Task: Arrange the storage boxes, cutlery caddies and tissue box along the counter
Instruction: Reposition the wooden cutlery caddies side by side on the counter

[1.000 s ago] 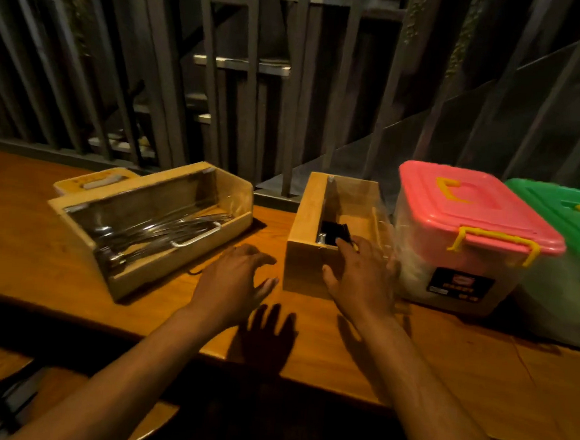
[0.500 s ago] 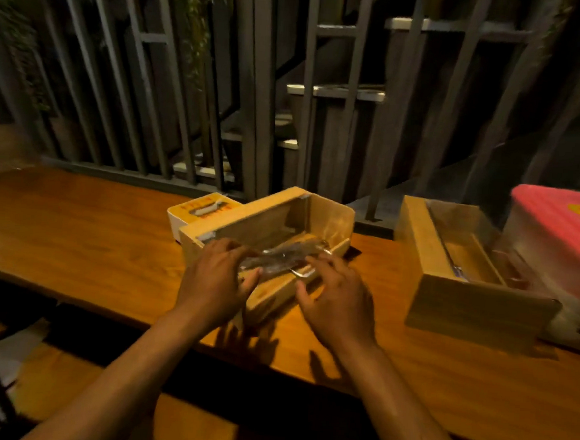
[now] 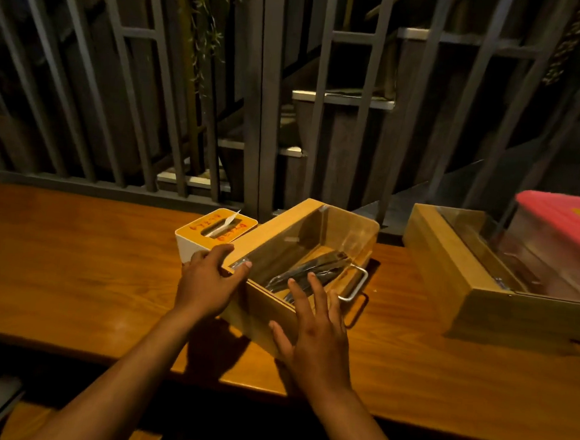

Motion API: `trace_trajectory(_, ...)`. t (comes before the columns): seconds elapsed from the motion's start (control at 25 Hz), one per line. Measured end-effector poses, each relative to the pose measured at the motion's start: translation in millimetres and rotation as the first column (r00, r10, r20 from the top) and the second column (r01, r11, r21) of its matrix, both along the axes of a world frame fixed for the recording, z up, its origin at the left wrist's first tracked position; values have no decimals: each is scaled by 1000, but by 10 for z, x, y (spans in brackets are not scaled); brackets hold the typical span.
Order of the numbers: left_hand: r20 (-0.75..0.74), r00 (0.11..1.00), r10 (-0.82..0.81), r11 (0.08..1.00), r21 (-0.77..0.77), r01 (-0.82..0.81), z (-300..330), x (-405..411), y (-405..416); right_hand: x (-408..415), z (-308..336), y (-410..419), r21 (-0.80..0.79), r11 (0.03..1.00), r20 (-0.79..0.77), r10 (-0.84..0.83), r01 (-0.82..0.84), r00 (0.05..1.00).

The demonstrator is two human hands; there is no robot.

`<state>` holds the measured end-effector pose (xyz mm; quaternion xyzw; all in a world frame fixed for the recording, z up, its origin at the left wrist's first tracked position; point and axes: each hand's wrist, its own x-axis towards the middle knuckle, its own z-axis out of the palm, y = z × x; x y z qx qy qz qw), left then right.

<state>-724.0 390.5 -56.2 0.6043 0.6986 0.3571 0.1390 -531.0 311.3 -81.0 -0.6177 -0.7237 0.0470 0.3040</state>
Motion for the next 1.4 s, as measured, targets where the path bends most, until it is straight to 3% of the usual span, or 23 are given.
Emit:
trace_trajectory(0.12, 95, 995, 19, 999, -40, -15, -13, 98, 14, -28, -24, 0, 27, 1000, -53, -11, 13, 999)
trace_trajectory(0.68, -71, 996, 58, 995, -81, -64, 28, 575, -241, 426, -44, -111, 115, 991, -118, -62, 76, 991)
trace_trajectory(1.4, -171, 984, 47, 984, -159, -74, 93, 1981, -765, 1874, 16, -325, 139, 988, -132, -45, 64, 990)
